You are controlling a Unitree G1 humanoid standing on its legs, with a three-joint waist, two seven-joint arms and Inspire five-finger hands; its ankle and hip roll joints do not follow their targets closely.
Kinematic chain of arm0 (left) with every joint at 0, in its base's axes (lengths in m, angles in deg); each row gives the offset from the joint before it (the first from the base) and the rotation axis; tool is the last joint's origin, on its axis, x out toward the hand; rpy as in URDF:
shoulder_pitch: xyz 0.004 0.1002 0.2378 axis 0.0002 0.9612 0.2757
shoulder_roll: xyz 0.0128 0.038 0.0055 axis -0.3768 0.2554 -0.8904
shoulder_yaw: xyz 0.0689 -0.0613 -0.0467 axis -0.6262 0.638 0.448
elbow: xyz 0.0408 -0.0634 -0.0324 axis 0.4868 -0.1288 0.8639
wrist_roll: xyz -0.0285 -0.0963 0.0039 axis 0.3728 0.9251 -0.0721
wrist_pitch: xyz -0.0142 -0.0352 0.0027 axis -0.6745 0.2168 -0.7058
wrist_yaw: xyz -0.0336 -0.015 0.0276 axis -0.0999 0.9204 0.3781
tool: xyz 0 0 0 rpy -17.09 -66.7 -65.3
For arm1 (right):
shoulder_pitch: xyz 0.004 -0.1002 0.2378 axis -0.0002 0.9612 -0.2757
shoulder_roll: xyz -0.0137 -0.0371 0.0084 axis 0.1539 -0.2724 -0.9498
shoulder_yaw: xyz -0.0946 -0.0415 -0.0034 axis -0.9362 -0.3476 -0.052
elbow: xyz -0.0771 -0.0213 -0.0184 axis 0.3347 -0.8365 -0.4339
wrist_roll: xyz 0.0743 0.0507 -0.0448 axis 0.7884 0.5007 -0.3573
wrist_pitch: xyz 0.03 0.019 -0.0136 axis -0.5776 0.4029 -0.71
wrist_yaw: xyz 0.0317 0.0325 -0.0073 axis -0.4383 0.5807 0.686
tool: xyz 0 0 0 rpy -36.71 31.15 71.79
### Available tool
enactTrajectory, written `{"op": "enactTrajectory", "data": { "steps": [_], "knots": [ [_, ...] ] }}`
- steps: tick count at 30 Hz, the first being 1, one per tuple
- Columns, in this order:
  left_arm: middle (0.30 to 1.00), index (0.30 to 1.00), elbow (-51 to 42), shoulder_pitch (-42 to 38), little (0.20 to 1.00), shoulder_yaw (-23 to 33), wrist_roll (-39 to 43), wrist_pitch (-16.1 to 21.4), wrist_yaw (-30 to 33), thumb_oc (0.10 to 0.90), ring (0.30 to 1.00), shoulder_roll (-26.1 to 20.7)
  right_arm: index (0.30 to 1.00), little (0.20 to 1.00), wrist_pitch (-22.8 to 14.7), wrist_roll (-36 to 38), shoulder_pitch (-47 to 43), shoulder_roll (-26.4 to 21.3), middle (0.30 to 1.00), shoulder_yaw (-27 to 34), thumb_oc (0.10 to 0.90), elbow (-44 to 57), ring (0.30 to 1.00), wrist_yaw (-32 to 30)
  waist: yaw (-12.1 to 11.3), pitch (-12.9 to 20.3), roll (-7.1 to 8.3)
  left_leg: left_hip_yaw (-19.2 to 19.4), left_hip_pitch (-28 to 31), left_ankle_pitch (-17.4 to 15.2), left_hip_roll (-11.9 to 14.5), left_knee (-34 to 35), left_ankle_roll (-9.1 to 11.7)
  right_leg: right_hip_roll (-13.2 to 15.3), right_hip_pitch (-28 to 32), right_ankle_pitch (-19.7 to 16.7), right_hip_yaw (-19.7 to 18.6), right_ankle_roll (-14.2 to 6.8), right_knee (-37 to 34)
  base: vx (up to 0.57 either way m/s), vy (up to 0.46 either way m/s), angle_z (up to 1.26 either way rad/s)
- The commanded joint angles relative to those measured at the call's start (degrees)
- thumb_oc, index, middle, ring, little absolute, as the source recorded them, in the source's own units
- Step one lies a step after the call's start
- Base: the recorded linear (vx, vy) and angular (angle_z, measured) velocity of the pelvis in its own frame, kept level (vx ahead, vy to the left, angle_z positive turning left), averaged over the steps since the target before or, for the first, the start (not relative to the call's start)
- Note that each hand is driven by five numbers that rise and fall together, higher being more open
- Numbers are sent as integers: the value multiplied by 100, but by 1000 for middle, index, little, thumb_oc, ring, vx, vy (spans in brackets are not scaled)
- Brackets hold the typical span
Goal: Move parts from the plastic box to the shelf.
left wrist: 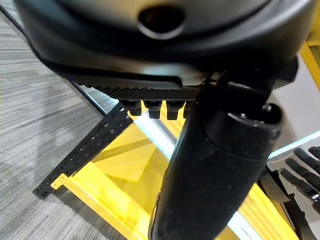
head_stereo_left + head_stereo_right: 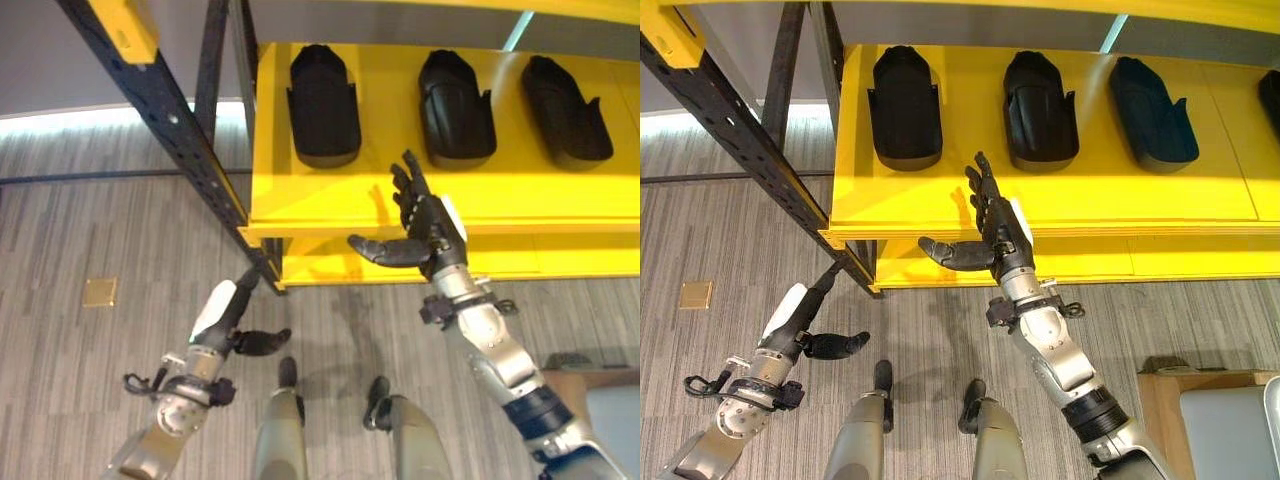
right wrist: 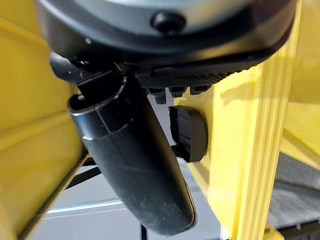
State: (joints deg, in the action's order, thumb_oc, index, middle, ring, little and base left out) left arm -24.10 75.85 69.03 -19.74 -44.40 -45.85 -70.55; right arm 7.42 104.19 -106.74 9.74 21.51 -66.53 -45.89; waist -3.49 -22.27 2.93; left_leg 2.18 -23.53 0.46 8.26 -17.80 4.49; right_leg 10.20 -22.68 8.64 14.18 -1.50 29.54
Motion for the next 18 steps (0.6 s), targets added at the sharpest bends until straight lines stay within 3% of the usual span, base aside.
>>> {"op": "enactTrajectory", "data": {
  "steps": [1,18],
  "knots": [
    [1000,1000,-763,17,1000,134,107,420,351,900,1000,-262,1000,1000,-555,-226,-742,-3,1000,215,900,372,1000,-196,18,293,32,-63,131,-54,92,-115,-76,243,114,-1118,-533,-549,-909,3,2,9],
    [1000,1000,-652,76,1000,68,381,438,314,900,1000,-279,1000,1000,-529,-159,-1765,-122,1000,348,900,-500,1000,-508,-136,143,-103,-126,-112,-37,36,-228,-91,292,-130,-1051,-501,-521,-706,2,0,1]
  ]
}}
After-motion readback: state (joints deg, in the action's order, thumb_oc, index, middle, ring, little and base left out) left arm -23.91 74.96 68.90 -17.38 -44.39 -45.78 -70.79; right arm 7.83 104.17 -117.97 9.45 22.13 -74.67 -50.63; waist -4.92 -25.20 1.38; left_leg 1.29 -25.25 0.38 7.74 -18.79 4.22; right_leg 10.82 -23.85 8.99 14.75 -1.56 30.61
